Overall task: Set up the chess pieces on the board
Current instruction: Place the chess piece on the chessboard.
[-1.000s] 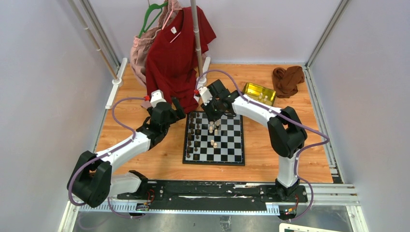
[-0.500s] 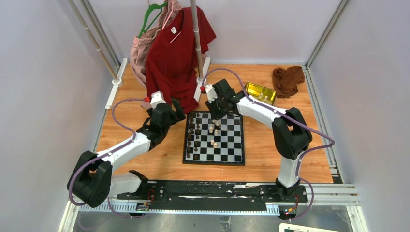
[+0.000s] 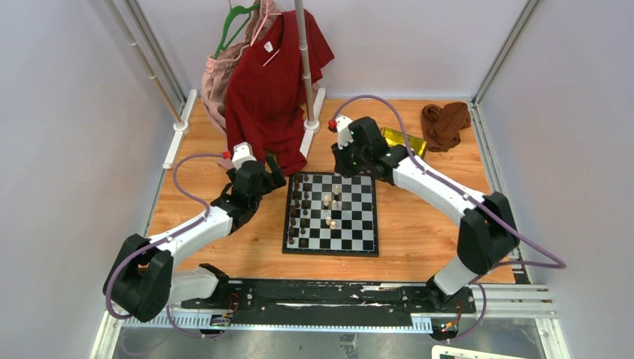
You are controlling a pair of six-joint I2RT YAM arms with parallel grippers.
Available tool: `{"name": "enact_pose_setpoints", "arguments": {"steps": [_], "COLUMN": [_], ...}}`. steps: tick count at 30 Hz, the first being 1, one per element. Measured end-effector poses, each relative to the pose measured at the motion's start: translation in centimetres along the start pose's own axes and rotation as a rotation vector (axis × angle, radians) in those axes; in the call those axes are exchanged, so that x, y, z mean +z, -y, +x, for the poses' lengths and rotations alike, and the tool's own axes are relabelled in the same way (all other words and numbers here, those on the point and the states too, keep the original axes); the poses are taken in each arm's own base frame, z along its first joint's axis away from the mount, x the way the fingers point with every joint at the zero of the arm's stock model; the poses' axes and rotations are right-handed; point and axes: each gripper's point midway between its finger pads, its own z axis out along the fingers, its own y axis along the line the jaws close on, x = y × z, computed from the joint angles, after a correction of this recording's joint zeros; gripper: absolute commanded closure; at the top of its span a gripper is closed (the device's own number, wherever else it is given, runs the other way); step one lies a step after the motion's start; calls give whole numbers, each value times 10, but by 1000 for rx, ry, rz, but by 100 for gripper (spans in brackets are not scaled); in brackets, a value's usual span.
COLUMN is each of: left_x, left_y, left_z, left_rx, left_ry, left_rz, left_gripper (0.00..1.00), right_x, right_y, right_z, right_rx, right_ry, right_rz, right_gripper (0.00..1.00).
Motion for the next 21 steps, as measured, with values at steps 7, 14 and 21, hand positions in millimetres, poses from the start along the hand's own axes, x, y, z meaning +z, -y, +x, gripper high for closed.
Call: {"name": "enact_pose_setpoints", "arguments": {"steps": [7,14,21], "left_x": [0,0,0], "left_y": [0,-2,-2], "left_z": [0,3,3], "left_rx": [0,7,11], "left_ry": [1,-5,-7], "left_rz": [-1,-3,-1], "left_gripper": [0,0,0], "right_x": [-49,-62,-60], "right_y": [15,21,20], "right_z": [18,72,117], "right_rx": [79,174,232], "right_ry": [46,-24,-118], "right_rz": [121,189,217], "right_gripper": [100,100,100]}}
